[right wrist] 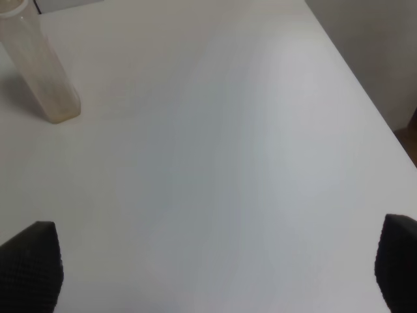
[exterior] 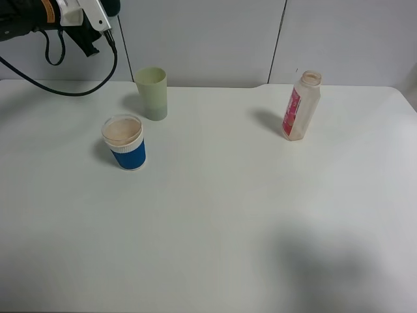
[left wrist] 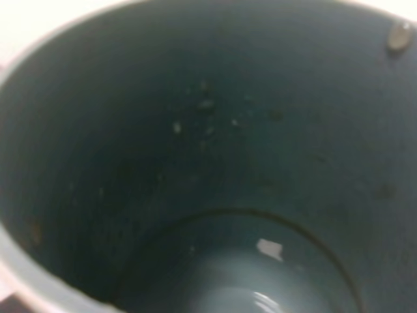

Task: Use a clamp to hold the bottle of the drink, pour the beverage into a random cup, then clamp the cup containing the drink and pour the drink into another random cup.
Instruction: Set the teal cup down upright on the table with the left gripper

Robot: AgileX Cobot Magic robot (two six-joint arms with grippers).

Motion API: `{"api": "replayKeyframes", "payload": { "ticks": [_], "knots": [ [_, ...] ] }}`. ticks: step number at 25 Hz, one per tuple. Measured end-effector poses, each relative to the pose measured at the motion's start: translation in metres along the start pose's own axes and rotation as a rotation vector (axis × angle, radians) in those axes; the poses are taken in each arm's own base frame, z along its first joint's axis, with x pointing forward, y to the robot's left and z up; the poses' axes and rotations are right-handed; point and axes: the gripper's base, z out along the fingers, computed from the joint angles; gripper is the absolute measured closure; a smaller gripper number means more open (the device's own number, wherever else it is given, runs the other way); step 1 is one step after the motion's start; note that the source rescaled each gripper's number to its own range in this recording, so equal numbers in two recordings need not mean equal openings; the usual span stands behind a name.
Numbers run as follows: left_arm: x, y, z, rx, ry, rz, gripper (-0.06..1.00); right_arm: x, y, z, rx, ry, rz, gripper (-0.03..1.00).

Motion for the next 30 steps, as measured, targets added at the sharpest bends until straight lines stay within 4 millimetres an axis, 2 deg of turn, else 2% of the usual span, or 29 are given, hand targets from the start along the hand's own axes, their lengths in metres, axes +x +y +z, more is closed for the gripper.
{"api": "replayKeyframes", "payload": {
  "ticks": [9,24,30],
  "knots": [
    [0.018,0.003,-0.010,-0.047,-0.023,-0.143,0.93,0.000,0.000,0.000,0.000,0.000,0.000,0.00],
    [0.064,-0.016,-0.049,-0.105,-0.049,-0.349,0.93,0.000,0.000,0.000,0.000,0.000,0.000,0.00],
    [0.073,-0.031,-0.059,-0.114,-0.055,-0.430,0.93,0.000,0.000,0.000,0.000,0.000,0.000,0.00]
  ]
}}
